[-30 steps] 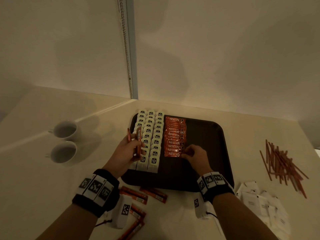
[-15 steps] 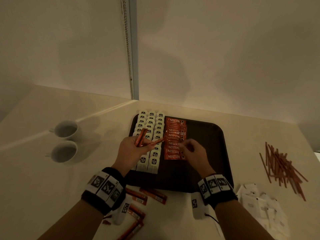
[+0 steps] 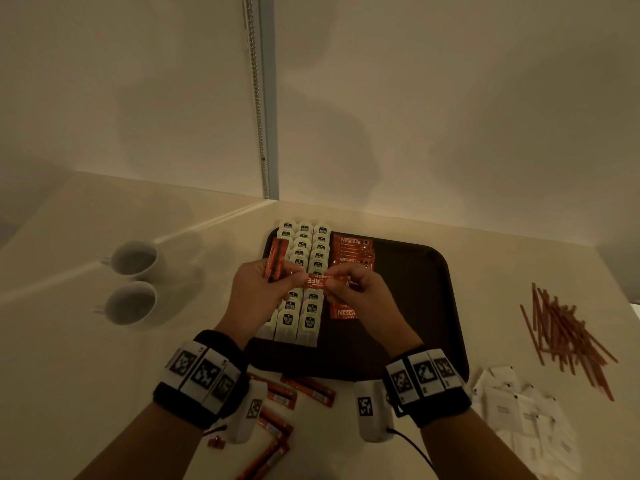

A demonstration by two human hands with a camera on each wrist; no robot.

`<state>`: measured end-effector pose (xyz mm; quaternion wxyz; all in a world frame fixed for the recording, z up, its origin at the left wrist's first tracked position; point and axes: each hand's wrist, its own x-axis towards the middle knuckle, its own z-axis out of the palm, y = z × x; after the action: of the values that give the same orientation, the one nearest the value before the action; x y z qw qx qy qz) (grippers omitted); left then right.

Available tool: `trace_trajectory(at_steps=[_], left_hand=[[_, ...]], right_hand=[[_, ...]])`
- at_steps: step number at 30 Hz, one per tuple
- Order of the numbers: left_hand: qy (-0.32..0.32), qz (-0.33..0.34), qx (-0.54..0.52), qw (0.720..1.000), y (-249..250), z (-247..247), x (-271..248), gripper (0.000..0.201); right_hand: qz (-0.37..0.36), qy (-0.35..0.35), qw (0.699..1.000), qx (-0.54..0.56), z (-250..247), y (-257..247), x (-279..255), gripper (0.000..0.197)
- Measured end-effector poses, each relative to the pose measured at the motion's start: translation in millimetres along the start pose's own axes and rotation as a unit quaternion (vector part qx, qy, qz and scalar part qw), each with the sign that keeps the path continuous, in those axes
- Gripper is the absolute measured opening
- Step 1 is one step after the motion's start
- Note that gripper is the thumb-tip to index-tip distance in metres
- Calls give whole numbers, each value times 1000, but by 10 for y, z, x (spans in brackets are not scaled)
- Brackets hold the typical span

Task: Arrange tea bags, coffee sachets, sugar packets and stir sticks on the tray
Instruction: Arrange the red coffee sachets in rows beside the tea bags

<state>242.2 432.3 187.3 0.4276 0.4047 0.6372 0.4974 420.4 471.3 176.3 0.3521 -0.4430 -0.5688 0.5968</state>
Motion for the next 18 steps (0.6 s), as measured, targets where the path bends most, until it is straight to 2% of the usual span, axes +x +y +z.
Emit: trace_trajectory(at_steps=[2, 4, 7, 9, 11, 12, 15, 18], left_hand=[[11, 20, 13, 1000, 37, 6, 3, 12], [11, 41, 30, 999, 94, 15, -4, 15], [1, 54, 49, 997, 137, 38, 12, 14], [5, 43, 37, 998, 162, 50, 17, 13], [3, 20, 23, 1000, 173, 47, -1, 20], [-14, 10, 21, 1000, 178, 49, -21, 20], [-79, 0, 20, 997, 143, 68, -92, 7], [-64, -20, -9, 998, 111, 68, -97, 2]], right_hand=[[4, -22, 1000, -3, 12, -19, -24, 13], [18, -72, 997, -35, 2, -74, -32, 9], [52, -156, 984, -61, 7, -192, -33, 26], [34, -155, 986, -47, 20, -240, -33, 47], [3, -118, 993, -16, 26, -266, -32, 66], [-14, -98, 995, -17, 30, -283, -29, 69], [-68, -50, 994, -70, 37, -327, -1, 50], [-87, 5, 992, -90, 20, -377, 32, 21]])
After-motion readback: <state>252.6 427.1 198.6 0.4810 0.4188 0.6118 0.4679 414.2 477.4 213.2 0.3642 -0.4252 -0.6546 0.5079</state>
